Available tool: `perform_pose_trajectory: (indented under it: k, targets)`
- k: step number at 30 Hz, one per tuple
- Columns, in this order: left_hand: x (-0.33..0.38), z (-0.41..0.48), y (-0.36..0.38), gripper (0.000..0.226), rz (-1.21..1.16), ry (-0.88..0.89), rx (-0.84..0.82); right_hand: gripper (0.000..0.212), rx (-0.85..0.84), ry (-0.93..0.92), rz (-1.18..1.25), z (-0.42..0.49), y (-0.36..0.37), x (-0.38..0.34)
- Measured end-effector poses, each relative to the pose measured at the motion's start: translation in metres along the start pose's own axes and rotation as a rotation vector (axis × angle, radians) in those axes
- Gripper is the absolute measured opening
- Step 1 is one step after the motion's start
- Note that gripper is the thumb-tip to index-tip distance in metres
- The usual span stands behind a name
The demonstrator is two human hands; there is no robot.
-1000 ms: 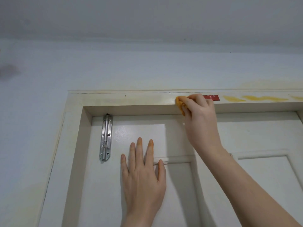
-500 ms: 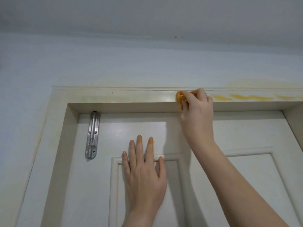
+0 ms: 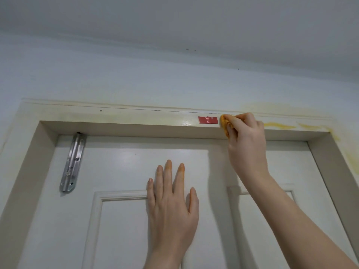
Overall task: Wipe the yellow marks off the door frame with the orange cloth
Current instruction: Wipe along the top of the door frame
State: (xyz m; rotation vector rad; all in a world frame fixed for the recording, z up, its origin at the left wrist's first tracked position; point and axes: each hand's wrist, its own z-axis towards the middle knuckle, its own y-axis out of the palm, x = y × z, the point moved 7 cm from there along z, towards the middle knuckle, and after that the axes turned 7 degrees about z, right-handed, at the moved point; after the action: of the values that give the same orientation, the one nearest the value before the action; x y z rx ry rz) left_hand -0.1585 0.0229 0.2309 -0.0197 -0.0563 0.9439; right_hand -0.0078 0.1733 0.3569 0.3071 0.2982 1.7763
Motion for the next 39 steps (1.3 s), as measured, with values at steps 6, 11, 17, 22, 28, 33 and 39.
perform_pose_trajectory:
  k: [6, 11, 17, 22, 28, 33, 39]
  targets:
    - [0.014, -0.001, 0.008, 0.066, 0.032, -0.004, -0.005, 0.026, -0.028, -0.011, 0.048, -0.011, -0.008, 0.005]
    - [0.021, 0.0, 0.011, 0.066, 0.067, 0.021, -0.006, 0.024, 0.013, 0.009, 0.003, 0.008, -0.008, 0.015]
    - [0.03, 0.003, 0.014, 0.067, 0.044, 0.034, -0.015, 0.027, -0.022, 0.012, 0.074, -0.008, -0.013, 0.014]
    - [0.034, 0.004, 0.015, 0.067, 0.06, 0.043, -0.01, 0.027, 0.026, 0.037, 0.017, 0.004, -0.014, 0.025]
    - [0.043, 0.008, 0.016, 0.068, 0.058, 0.061, -0.053, 0.024, -0.04, -0.003, 0.054, 0.0, -0.01, 0.012]
    - [0.044, 0.005, 0.017, 0.069, 0.066, 0.052, -0.053, 0.028, 0.014, 0.09, 0.004, 0.003, -0.02, 0.039]
    - [0.051, 0.007, 0.02, 0.069, 0.085, 0.038, -0.028, 0.025, -0.034, -0.03, 0.064, 0.0, -0.015, 0.031]
